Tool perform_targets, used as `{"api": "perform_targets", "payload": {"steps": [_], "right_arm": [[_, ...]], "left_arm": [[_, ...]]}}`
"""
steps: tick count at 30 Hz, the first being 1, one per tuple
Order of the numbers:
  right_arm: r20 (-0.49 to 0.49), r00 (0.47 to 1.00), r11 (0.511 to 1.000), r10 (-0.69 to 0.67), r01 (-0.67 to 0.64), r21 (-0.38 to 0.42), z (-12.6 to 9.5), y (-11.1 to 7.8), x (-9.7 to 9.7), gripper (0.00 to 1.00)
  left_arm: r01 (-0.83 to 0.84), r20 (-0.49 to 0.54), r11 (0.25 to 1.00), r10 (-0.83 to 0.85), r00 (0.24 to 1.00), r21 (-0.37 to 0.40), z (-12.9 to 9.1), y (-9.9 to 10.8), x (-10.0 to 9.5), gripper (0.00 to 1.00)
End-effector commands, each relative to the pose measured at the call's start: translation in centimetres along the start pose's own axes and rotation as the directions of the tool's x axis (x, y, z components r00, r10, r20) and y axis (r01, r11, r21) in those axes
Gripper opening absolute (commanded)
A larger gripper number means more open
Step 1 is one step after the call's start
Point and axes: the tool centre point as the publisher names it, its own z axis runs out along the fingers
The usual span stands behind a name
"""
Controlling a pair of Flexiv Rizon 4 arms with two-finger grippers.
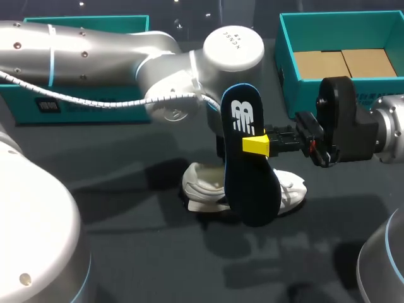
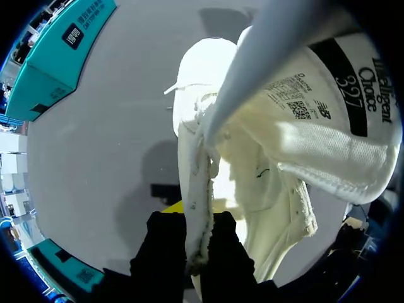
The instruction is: Take the shoe out of the shoebox, open the shoe tongue, remove and reinsert the insole, then place the shoe into the shoebox
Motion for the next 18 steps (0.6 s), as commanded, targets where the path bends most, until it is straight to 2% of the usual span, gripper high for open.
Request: {"api": "perform_targets", "payload": {"steps": [1,6,13,16,17,18], "right_arm": [[0.003,1.000,1.000,0.000,0.000,-0.001,0.1,-0.1,0.1,0.00],[0.003,1.000,1.000,0.000,0.000,-0.001,0.1,-0.1,0.1,0.00],[0.003,1.000,1.000,0.000,0.000,-0.001,0.1,-0.1,0.1,0.00],[0.003,1.000,1.000,0.000,0.000,-0.001,0.1,-0.1,0.1,0.00],[0.003,1.000,1.000,0.000,0.000,-0.001,0.1,-0.1,0.1,0.00],[0.003,1.000,1.000,0.000,0.000,-0.001,0.1,-0.1,0.1,0.00]], "left_arm": [[-0.012,-0.024,1.000,0.011,1.000,-0.010,0.2,-0.2,-0.2,0.00],[-0.057,-0.075,0.998,0.056,0.996,-0.005,-0.8,0.0,-0.1,0.00],[-0.133,-0.081,0.991,0.134,0.988,0.021,-3.2,-0.1,0.1,0.00],[-0.309,-0.078,0.951,0.309,0.948,0.021,-4.1,0.0,0.5,0.00],[-0.379,-0.020,0.925,0.379,0.925,-0.001,-4.4,0.3,0.9,0.00],[-0.379,-0.020,0.925,0.379,0.925,-0.001,-4.4,0.3,0.9,0.00]]}}
